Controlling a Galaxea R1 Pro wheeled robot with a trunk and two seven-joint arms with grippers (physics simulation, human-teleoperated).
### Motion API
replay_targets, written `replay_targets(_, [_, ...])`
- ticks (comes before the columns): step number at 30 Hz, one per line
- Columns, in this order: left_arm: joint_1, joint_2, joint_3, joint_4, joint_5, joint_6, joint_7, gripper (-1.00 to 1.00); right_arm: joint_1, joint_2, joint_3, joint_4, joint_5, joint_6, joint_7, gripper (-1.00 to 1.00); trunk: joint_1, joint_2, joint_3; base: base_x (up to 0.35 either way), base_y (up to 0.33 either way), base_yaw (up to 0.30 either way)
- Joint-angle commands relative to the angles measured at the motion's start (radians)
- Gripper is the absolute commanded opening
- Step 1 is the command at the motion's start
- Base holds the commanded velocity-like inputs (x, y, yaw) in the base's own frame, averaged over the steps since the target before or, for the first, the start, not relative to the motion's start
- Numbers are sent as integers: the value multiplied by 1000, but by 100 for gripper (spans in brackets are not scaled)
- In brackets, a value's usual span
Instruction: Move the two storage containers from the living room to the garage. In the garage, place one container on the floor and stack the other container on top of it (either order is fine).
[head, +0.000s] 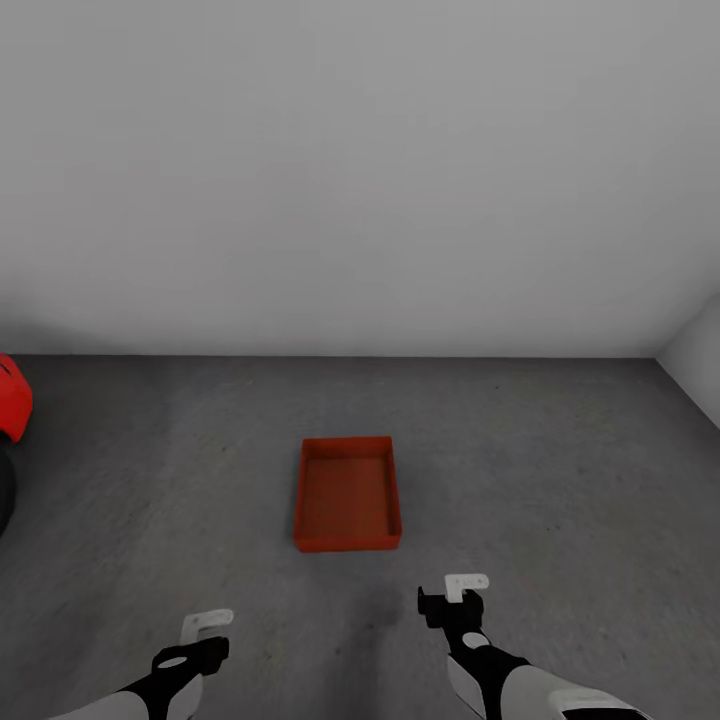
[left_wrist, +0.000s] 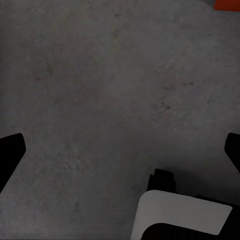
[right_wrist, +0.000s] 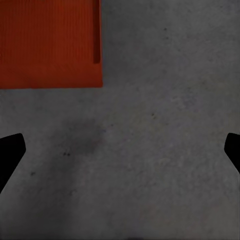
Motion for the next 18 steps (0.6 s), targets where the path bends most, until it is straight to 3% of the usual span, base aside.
replay_targets(1, [-1,0,-1,1,11,-4,0,100,-1,0,-2,1,10,-2,-7,100,0,-1,-1,0,0,0])
replay_targets(18, [-1,7,1,3,44,3,4,100,2,0,-1,3,11,-1,-10,100,0,-1,-1,0,0,0])
